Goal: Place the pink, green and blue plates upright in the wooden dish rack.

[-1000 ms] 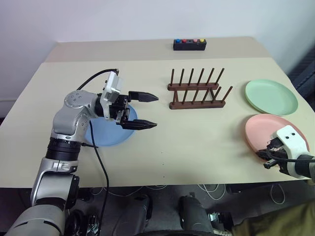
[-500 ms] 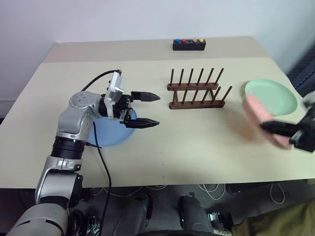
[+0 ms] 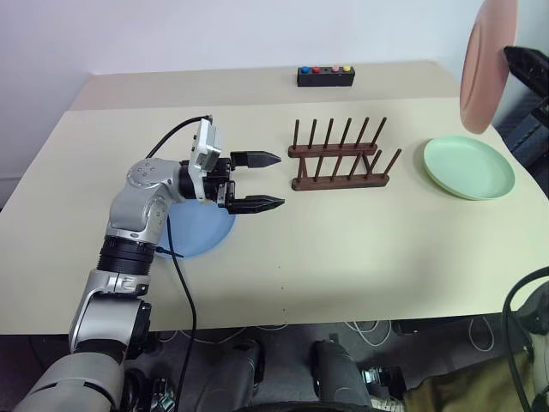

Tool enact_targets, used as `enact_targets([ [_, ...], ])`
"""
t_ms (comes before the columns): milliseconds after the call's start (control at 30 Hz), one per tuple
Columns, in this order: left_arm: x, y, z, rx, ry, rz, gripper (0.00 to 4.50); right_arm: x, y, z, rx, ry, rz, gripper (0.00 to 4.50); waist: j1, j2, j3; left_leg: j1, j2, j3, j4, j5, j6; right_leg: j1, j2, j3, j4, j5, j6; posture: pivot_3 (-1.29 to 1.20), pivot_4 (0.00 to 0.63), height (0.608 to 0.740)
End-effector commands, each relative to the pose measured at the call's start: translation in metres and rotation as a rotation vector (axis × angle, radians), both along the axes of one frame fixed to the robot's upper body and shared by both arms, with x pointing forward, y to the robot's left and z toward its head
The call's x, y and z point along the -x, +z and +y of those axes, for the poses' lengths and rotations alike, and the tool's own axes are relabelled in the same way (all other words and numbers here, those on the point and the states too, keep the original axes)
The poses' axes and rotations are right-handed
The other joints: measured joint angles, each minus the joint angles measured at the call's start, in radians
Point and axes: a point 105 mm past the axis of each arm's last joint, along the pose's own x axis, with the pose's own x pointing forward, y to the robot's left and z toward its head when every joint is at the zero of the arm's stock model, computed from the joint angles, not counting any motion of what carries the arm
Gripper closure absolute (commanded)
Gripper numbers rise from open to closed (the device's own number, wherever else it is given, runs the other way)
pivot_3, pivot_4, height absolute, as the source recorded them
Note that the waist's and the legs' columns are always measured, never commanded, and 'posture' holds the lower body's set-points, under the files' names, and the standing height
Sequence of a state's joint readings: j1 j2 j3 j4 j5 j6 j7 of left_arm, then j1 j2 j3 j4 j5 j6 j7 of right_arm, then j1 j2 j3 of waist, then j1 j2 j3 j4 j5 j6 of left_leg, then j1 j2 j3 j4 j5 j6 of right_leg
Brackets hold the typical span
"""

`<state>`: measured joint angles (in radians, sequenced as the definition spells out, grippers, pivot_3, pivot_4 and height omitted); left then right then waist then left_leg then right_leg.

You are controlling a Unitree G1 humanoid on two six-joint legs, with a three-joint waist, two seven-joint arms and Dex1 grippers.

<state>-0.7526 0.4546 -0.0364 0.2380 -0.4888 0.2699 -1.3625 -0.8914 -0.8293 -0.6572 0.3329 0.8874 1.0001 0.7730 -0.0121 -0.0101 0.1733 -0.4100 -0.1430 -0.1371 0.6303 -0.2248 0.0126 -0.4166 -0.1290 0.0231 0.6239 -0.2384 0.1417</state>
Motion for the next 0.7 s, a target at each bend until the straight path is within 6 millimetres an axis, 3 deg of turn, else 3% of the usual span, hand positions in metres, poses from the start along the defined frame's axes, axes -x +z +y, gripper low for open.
enact_targets([
  [33,0.006,0.011,0.003,0.018,0.009,-0.049,0.00,-0.004,0.014,0.011,-0.051,0.103,-0.081,4.44,-0.004,0.000,0.000,0.000,0.000,0.000,0.000,0.000,0.000,-0.001,0.000,0.000,0.000,0.000,0.000,0.00,0.150,0.740],
  [400,0.010,0.012,0.010,0.024,0.055,-0.037,0.00,-0.031,-0.009,0.021,-0.133,0.210,-0.017,4.44,-0.001,0.000,0.000,-0.001,0.000,0.001,0.000,0.000,-0.001,-0.004,0.000,0.001,0.004,0.000,0.000,0.00,0.150,0.740],
  [700,0.012,0.011,0.010,0.026,0.062,-0.027,0.00,-0.029,-0.016,0.026,-0.177,0.314,0.028,4.44,-0.003,0.000,0.000,-0.001,0.000,0.001,0.000,0.000,-0.001,-0.005,0.000,0.002,0.005,0.000,0.000,0.00,0.150,0.740],
])
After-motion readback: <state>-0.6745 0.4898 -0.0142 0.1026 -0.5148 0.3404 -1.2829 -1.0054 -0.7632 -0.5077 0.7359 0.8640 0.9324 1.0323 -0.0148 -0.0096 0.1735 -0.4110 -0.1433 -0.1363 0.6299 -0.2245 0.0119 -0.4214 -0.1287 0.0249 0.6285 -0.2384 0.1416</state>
